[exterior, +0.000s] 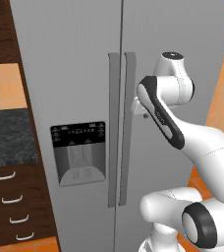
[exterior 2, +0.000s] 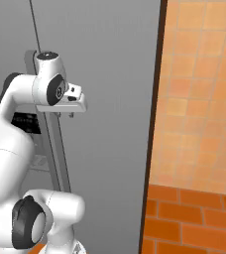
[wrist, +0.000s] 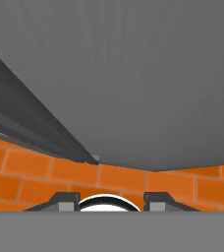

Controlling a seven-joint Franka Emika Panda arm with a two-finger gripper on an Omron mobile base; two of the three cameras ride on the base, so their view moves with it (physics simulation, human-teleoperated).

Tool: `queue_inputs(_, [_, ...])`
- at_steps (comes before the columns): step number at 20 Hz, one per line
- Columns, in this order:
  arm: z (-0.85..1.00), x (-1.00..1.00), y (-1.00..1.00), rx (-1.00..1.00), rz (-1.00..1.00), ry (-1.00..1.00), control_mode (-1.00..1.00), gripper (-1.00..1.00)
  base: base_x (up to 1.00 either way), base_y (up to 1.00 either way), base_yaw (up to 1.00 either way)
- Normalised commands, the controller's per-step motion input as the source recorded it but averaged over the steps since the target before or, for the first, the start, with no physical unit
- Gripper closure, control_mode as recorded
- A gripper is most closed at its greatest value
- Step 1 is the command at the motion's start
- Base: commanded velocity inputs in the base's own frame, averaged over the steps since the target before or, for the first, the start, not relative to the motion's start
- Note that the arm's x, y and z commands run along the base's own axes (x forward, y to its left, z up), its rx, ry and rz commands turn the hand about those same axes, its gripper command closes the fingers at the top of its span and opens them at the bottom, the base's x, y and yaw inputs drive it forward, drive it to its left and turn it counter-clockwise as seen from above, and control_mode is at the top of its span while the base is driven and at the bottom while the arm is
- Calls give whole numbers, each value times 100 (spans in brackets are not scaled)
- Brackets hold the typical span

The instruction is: Take the strawberry from the fridge and place it on top of the pancake, located on the dining counter.

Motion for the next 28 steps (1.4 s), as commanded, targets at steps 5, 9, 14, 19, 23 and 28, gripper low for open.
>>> queue_inputs(5, [0, 0, 0, 0, 0, 0, 100, -100, -8, 0, 0])
queue_inputs(9, [0, 0, 0, 0, 0, 0, 100, -100, -64, 2, 0])
queue_inputs(14, [0, 0, 0, 0, 0, 0, 100, -100, -30, 48, 0])
queue_inputs(19, [0, 0, 0, 0, 0, 0, 100, -100, 0, 55, 0])
queue_inputs(23, [0, 0, 0, 0, 0, 0, 100, -100, -14, 19, -2])
queue_inputs(28, [0, 0, 0, 0, 0, 0, 100, -100, -53, -21, -11])
